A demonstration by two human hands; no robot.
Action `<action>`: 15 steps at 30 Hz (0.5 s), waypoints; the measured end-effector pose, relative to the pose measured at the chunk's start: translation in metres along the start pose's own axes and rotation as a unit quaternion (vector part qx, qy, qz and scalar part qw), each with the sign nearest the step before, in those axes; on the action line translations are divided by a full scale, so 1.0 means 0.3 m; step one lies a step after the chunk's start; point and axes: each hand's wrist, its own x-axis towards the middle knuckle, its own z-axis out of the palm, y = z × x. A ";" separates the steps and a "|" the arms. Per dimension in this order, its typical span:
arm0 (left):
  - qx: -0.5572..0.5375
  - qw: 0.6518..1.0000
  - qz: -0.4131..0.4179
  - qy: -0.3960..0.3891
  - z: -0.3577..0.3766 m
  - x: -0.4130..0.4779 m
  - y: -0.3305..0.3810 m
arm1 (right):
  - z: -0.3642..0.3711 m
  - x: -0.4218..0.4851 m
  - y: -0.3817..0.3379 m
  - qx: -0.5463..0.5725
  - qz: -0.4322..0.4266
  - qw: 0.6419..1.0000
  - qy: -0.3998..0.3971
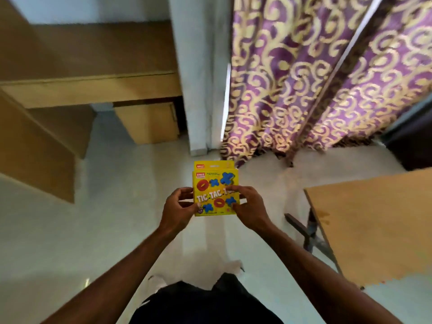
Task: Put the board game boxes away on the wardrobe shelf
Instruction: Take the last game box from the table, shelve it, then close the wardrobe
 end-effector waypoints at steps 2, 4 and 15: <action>-0.023 0.999 -0.006 0.046 -0.173 -0.035 -0.054 | 0.145 0.019 -0.112 -0.006 -0.032 0.999 -0.033; -0.041 0.996 -0.010 0.082 -0.329 -0.075 -0.115 | 0.281 0.015 -0.208 -0.017 -0.055 0.996 -0.063; -0.097 0.936 -0.027 0.336 -1.275 -0.449 -0.473 | 1.222 -0.123 -0.819 -0.054 -0.228 0.927 -0.294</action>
